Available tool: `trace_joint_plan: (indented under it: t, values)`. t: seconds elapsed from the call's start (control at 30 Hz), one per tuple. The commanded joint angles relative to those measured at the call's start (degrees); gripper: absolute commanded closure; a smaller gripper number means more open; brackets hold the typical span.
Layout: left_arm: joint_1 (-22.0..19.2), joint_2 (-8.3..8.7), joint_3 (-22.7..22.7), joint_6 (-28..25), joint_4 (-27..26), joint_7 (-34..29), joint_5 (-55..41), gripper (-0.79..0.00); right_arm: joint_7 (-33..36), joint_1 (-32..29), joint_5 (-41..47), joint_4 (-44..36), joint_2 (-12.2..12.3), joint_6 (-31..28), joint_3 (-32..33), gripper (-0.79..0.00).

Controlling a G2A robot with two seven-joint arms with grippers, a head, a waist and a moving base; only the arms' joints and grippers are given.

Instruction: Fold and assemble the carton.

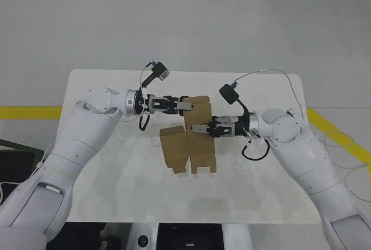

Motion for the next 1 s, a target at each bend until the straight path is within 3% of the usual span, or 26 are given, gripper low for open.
trace_joint_plan:
  t: [0.0, 0.27, 0.7, 0.97]
  values:
    - [0.0, 0.06, -0.4, -0.5, -0.4, 0.5, -0.2, -0.785, 0.0, 0.1, 0.0, 0.1, 0.0, 0.2, -0.1, 0.0]
    - [0.7, 0.6, -2.9, -2.7, -2.7, 2.7, -1.1, -0.785, -1.7, -0.1, -0.4, 0.6, 0.0, 0.5, 0.4, 0.0]
    - [5.2, 3.1, -8.4, -4.6, -3.8, 4.6, 4.5, -0.785, -14.4, -1.6, -2.4, 0.9, 0.3, 1.7, 6.0, 0.0]
    - [8.0, 3.7, -8.3, -3.5, -5.9, 3.5, 7.1, -0.785, -21.3, -3.0, -3.8, -0.1, 0.4, 4.5, 8.7, 0.0]
